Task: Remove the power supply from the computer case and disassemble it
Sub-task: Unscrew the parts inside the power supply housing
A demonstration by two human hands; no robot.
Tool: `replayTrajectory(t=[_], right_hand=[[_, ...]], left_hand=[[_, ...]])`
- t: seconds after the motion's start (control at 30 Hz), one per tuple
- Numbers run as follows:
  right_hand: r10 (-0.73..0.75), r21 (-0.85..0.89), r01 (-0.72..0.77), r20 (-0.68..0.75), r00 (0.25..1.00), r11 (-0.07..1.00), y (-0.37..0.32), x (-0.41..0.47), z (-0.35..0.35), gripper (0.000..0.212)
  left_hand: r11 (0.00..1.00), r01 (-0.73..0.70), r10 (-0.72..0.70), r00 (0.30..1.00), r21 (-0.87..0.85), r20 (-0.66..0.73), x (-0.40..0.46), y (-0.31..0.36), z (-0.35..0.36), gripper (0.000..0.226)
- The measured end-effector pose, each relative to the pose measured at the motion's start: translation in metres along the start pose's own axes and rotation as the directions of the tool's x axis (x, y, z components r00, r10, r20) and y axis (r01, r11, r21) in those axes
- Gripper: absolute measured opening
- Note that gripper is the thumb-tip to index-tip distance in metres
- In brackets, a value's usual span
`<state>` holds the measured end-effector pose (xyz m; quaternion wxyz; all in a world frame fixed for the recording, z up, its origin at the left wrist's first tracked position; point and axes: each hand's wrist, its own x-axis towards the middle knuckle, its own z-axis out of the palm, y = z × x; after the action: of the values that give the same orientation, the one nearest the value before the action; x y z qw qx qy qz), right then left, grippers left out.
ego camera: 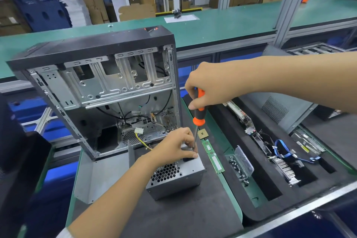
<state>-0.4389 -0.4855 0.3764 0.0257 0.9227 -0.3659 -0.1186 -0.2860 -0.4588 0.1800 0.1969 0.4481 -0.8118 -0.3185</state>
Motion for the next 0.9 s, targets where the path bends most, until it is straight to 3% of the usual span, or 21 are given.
replayTrajectory(t=[0.27,0.43,0.53,0.67,0.8,0.9], right_hand=[[0.032,0.040,-0.031,-0.035,0.999,0.999,0.000,0.001,-0.004,0.032],[0.012,0.121,0.004,-0.130,0.991,0.993,-0.009,0.007,-0.008,0.030],[-0.031,0.127,0.052,-0.166,0.986,0.991,-0.024,0.013,-0.001,0.028],[-0.085,0.099,0.098,-0.127,0.988,0.990,-0.041,0.022,0.012,0.026],[-0.116,0.097,0.126,-0.103,0.988,0.987,-0.051,0.029,0.017,0.025],[-0.133,0.091,0.141,-0.090,0.987,0.986,-0.055,0.031,0.015,0.026]], left_hand=[[1.000,0.014,-0.013,0.993,0.001,-0.113,-0.010,-0.004,-0.003,0.017],[0.959,0.114,-0.183,0.948,-0.259,-0.261,-0.057,-0.028,-0.035,0.005],[0.948,0.170,-0.251,0.920,-0.269,-0.302,-0.099,-0.047,-0.046,0.010],[0.929,0.261,-0.348,0.860,-0.263,-0.373,-0.160,-0.076,-0.030,0.035],[0.870,0.408,-0.493,0.742,-0.278,-0.455,-0.219,-0.114,0.018,0.026],[0.857,0.507,-0.462,0.679,-0.091,-0.571,-0.245,-0.140,0.050,0.028]])
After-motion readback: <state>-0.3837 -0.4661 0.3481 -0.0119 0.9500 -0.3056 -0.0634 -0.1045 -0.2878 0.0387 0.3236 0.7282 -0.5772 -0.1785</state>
